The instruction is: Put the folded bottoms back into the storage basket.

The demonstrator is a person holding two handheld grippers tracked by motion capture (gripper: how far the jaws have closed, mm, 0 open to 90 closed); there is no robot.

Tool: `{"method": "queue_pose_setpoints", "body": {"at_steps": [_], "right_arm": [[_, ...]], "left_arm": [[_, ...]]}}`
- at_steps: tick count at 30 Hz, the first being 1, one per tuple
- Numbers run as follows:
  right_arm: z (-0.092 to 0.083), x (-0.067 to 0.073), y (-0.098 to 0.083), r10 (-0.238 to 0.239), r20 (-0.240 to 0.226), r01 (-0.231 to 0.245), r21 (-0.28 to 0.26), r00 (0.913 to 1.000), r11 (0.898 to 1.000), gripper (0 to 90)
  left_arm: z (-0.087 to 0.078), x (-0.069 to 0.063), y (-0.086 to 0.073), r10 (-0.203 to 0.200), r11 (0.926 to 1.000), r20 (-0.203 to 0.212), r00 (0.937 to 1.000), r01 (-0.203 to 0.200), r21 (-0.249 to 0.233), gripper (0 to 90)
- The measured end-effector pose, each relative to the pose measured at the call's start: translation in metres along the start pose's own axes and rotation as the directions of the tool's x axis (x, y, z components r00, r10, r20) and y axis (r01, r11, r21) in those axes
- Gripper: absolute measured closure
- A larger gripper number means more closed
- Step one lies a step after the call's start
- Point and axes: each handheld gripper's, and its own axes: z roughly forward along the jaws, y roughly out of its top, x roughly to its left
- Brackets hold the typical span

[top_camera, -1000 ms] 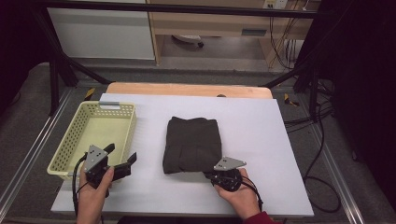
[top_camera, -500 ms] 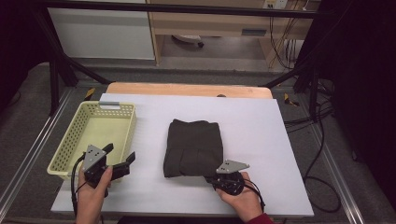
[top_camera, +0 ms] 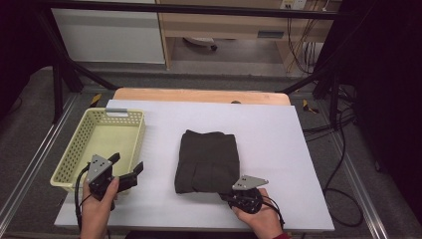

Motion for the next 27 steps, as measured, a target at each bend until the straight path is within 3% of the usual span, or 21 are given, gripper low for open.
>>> {"method": "queue_pose_setpoints", "body": {"at_steps": [5, 11, 14, 19, 20, 25, 27], "right_arm": [[0.002, -0.001, -0.003, 0.017, -0.008, -0.017, 0.010, 0.9998, 1.000, 75.0], [-0.004, 0.004, -0.008, 0.032, 0.005, -0.033, 0.034, 0.9995, 0.999, 46.0], [-0.009, 0.006, -0.011, 0.029, 0.022, -0.030, 0.030, 0.9993, 0.999, 40.0], [-0.028, 0.010, -0.017, 0.040, 0.067, -0.039, -0.016, 0.9969, 0.999, 32.2], [-0.034, 0.011, -0.017, 0.037, 0.092, -0.033, -0.049, 0.9951, 0.998, 27.7], [-0.035, 0.010, -0.008, 0.010, 0.137, 0.008, -0.126, 0.9905, 0.992, 20.0], [-0.031, 0.011, -0.005, -0.005, 0.136, 0.022, -0.129, 0.9907, 0.991, 18.2]], "left_arm": [[0.000, -0.001, 0.000, 0.001, 1.0000, 0.002, 1.0000, -0.001, 0.000, 11.0], [0.000, 0.000, 0.000, 0.001, 1.0000, 0.001, 1.0000, -0.001, 0.001, 11.0], [0.001, 0.000, 0.000, 0.001, 1.0000, 0.001, 1.0000, -0.001, 0.003, 11.0], [0.001, -0.001, 0.000, 0.004, 1.0000, 0.001, 1.0000, -0.004, 0.000, 11.1], [0.001, -0.001, 0.000, 0.003, 1.0000, 0.001, 1.0000, -0.003, 0.002, 11.0], [0.002, -0.002, 0.000, 0.005, 1.0000, 0.002, 1.0000, -0.005, 0.003, 11.1], [0.002, -0.002, 0.000, 0.009, 0.9999, 0.002, 1.0000, -0.009, 0.005, 11.0]]}}
